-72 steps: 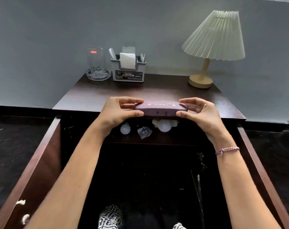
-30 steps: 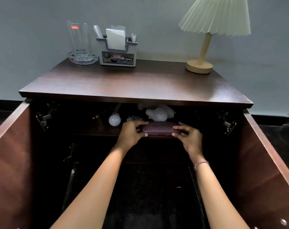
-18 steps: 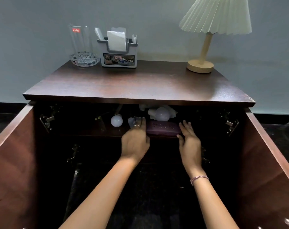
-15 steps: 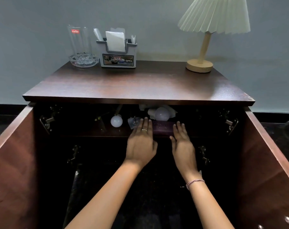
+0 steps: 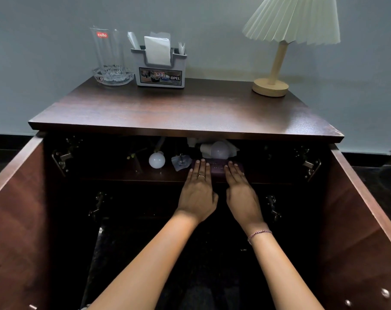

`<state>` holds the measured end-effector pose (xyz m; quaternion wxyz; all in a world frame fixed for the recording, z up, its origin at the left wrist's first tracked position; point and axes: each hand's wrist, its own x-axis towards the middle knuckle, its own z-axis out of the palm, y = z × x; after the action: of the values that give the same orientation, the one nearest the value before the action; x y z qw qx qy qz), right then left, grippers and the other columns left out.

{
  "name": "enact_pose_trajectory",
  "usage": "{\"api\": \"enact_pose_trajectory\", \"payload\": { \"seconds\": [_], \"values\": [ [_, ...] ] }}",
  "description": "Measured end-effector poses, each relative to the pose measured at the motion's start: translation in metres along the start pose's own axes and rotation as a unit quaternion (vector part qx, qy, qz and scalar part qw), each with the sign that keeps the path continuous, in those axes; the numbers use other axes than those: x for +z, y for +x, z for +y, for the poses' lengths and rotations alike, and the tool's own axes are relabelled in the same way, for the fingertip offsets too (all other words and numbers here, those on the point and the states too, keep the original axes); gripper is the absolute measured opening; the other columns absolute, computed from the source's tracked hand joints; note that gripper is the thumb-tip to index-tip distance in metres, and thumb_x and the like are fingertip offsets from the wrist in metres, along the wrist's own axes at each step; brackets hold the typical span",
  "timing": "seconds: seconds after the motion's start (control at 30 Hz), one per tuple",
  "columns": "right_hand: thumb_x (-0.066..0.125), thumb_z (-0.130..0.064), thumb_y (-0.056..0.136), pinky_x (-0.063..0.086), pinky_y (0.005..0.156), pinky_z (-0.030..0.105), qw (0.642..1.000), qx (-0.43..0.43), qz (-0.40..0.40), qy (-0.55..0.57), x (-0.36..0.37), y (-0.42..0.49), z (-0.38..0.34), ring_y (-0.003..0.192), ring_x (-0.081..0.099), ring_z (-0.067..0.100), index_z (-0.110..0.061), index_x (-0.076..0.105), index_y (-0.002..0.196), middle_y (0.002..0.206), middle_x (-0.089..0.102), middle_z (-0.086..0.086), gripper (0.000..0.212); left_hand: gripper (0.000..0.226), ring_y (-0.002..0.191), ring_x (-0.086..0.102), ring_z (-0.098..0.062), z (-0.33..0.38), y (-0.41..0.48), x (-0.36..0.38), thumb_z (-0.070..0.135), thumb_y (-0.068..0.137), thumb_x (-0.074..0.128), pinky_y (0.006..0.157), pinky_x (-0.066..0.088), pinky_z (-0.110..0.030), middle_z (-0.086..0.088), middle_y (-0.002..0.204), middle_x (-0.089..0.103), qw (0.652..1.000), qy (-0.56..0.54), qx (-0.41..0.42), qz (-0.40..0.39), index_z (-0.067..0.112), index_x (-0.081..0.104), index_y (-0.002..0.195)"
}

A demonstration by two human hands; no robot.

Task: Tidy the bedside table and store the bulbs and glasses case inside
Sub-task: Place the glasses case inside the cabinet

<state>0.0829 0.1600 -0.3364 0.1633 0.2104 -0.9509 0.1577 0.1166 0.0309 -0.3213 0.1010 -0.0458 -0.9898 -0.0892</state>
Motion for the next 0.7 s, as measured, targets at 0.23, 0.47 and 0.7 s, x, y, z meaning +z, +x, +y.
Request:
{"api": "enact_pose_trajectory", "payload": {
  "seconds": [0.23, 0.47, 0.7],
  "values": [
    [0.042, 0.011, 0.083, 0.010, 0.119, 0.023, 1.000, -0.009, -0.004, 0.014, 0.003, 0.014, 0.001, 0.146, 0.015, 0.019, -0.005, 0.024, 0.147, 0.156, 0.020, 0.010, 0.068, 0.078, 0.148, 0.000, -0.028, -0.004, 0.011, -0.004, 0.029, 0.090, 0.042, 0.121, 0.001, -0.034, -0.021, 0.158, 0.002, 1.000, -0.002, -0.007, -0.008, -0.003, 0.002, 0.148],
    [0.038, 0.015, 0.083, 0.002, 0.114, 0.017, 1.000, 0.007, 0.005, 0.015, 0.013, 0.017, 0.001, 0.147, 0.009, 0.018, -0.006, 0.020, 0.147, 0.158, 0.014, 0.009, 0.070, 0.080, 0.147, -0.001, -0.028, -0.006, 0.020, -0.003, 0.034, 0.091, 0.043, 0.121, 0.001, -0.035, -0.021, 0.158, -0.001, 0.999, 0.021, -0.017, -0.023, -0.003, -0.001, 0.147],
    [0.035, -0.001, 0.089, -0.006, 0.118, 0.038, 0.999, 0.028, 0.015, -0.035, 0.009, 0.006, -0.007, 0.141, -0.022, 0.024, -0.004, 0.001, 0.148, 0.158, -0.007, 0.013, 0.069, 0.087, 0.147, -0.011, -0.020, -0.015, 0.012, -0.005, 0.053, 0.092, 0.035, 0.121, -0.002, -0.035, -0.012, 0.158, -0.014, 1.000, 0.027, -0.005, 0.008, 0.005, -0.010, 0.148]
  ]
}}
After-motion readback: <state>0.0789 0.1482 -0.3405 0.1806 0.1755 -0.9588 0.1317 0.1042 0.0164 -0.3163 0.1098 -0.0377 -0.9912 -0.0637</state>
